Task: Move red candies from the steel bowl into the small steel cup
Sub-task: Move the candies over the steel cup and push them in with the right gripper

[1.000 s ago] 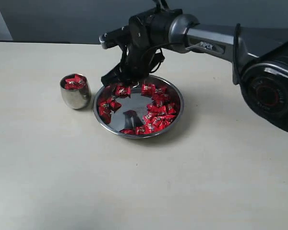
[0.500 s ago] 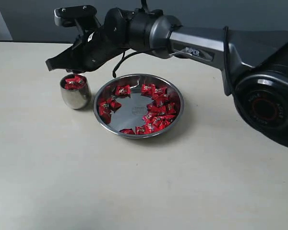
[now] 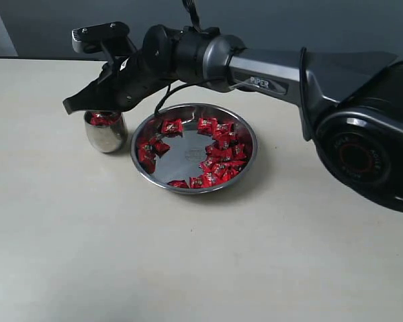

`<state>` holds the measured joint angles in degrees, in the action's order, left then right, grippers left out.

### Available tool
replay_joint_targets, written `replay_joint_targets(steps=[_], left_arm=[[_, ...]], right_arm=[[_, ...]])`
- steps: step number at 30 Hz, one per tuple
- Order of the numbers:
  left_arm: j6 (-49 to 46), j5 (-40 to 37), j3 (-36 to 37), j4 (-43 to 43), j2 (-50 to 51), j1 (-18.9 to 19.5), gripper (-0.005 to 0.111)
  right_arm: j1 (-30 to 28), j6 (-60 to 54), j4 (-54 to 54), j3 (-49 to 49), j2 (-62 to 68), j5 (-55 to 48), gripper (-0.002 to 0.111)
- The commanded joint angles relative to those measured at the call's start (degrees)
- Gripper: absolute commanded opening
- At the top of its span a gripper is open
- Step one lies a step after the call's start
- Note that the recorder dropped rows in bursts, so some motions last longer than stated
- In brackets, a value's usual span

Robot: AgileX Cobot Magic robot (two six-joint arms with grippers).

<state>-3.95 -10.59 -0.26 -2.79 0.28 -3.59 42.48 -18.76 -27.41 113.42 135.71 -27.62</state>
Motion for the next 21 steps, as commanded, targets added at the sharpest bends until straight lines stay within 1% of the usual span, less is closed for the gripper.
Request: replay_joint_targets(steps=[1, 7, 8, 12, 13, 21], left_arm=[[0.11, 0.19, 0.26, 0.33, -0.28, 0.03, 0.002], [0.11, 0.19, 0.26, 0.33, -0.28, 0.03, 0.002], [0.11, 0.19, 0.26, 0.33, -0.28, 0.03, 0.002], [0.11, 0.19, 0.26, 0.33, -0.28, 0.03, 0.002], [0.11, 0.19, 0.26, 0.33, -0.28, 0.03, 0.002], [0.11, 0.19, 0.26, 0.33, -0.28, 0.03, 0.002]], right_arm=[[-0.1, -0.9, -0.18, 0.04, -0.02, -0.44, -0.001], [-0.1, -0.98, -0.07, 0.04, 0.55, -0.72, 0.001], [-0.1, -0.98, -0.07, 0.04, 0.81, -0.93, 0.003], [-0.1, -0.98, -0.07, 0.04, 1.17, -1.96, 0.021], [-0.1, -0.98, -0.07, 0.04, 1.29, -1.96, 0.024], [-0.1, -0.98, -0.07, 0.04, 1.68, -1.44, 0.024]])
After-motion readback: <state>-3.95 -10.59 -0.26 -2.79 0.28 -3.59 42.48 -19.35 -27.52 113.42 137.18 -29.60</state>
